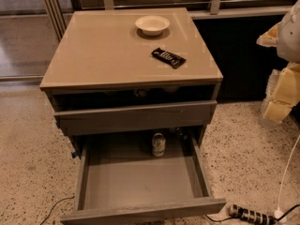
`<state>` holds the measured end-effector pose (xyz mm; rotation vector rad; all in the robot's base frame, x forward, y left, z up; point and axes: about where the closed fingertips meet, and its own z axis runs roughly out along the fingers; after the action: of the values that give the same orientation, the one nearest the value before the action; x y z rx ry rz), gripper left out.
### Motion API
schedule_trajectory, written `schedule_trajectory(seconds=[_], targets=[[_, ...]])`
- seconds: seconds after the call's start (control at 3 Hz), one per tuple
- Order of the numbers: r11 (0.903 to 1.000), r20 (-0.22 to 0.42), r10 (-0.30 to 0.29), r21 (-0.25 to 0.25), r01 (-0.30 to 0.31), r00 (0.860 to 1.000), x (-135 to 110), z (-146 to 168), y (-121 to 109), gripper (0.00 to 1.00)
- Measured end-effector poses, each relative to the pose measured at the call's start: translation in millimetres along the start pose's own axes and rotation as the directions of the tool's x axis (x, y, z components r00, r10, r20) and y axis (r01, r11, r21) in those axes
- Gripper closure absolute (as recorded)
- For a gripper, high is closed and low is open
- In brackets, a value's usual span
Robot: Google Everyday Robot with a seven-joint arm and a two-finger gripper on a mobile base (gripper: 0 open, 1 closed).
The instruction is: Place rxbar chocolate into middle drawer
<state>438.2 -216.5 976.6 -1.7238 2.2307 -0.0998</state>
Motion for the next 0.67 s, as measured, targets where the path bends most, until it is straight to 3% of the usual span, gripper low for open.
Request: schedule_trajectory(seconds=[0.33, 0.67], targets=[[1.0, 0.0, 0.0, 0.0, 0.0, 1.0, 0.0, 0.0, 0.0, 0.0], [0.9991, -0.002, 0.034, 0.026, -0.034, 0.999, -4.6, 7.9, -19.8, 0.0]])
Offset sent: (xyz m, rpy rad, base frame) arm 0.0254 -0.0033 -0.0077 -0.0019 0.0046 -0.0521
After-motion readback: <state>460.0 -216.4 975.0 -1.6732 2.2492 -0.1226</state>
